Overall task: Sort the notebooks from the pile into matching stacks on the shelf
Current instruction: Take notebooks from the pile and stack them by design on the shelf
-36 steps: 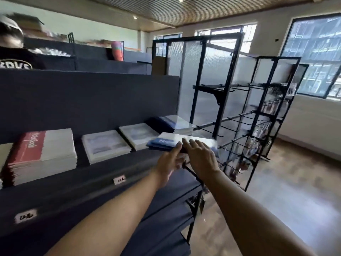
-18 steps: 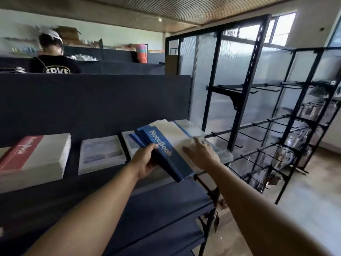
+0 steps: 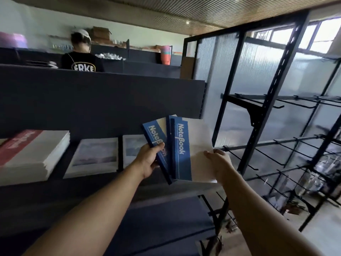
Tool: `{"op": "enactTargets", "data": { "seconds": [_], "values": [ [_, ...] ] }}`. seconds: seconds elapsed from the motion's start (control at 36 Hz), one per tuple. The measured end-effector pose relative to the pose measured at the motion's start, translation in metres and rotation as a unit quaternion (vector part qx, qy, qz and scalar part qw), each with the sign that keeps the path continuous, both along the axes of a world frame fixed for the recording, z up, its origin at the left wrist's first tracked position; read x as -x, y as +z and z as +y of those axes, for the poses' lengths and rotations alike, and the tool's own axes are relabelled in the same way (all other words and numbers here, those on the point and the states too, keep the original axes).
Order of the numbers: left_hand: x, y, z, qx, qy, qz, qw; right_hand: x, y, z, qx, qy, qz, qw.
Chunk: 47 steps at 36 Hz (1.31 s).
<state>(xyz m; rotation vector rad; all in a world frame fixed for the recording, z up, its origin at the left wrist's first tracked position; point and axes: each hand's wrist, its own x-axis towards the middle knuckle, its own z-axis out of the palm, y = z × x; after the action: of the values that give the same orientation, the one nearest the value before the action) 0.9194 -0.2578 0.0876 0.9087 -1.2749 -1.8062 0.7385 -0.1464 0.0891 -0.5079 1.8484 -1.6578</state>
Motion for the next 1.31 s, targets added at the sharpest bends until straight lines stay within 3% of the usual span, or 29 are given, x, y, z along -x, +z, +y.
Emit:
{"op": "enactTargets", "data": {
  "seconds": [0.19, 0.39, 0.61, 0.72, 0.89, 1.08, 1.19, 1.31],
  "values": [
    [0.019, 0.004, 0.012, 0.062, 0.094, -0.034, 0.993, 0.042, 0.004, 0.006, 0.009, 0.043, 0.021, 0.999],
    [0.038, 0.003, 0.031, 0.109, 0.131, -0.046, 0.984, 0.046, 0.000, 0.005, 0.031, 0.100, -0.032, 0.994],
    [0.055, 0.010, 0.036, 0.115, 0.124, -0.057, 0.984, 0.048, -0.004, -0.006, 0.054, 0.109, -0.084, 0.989],
    [0.058, 0.015, 0.035, 0.116, 0.100, -0.061, 0.986, 0.057, -0.001, -0.012, 0.058, 0.163, -0.036, 0.984],
    [0.075, 0.023, 0.040, 0.183, 0.052, -0.099, 0.977, 0.064, 0.009, -0.023, 0.127, 0.139, 0.033, 0.982],
    [0.084, 0.009, 0.049, 0.179, 0.033, -0.117, 0.976, 0.069, -0.008, -0.016, 0.135, 0.167, -0.046, 0.976],
    [0.085, -0.014, 0.054, 0.161, 0.030, -0.145, 0.976, 0.064, -0.028, -0.010, 0.020, 0.213, 0.090, 0.973],
    [0.091, -0.008, 0.042, 0.200, 0.073, -0.153, 0.965, 0.068, -0.027, -0.019, 0.019, 0.167, 0.150, 0.974]
  ]
}}
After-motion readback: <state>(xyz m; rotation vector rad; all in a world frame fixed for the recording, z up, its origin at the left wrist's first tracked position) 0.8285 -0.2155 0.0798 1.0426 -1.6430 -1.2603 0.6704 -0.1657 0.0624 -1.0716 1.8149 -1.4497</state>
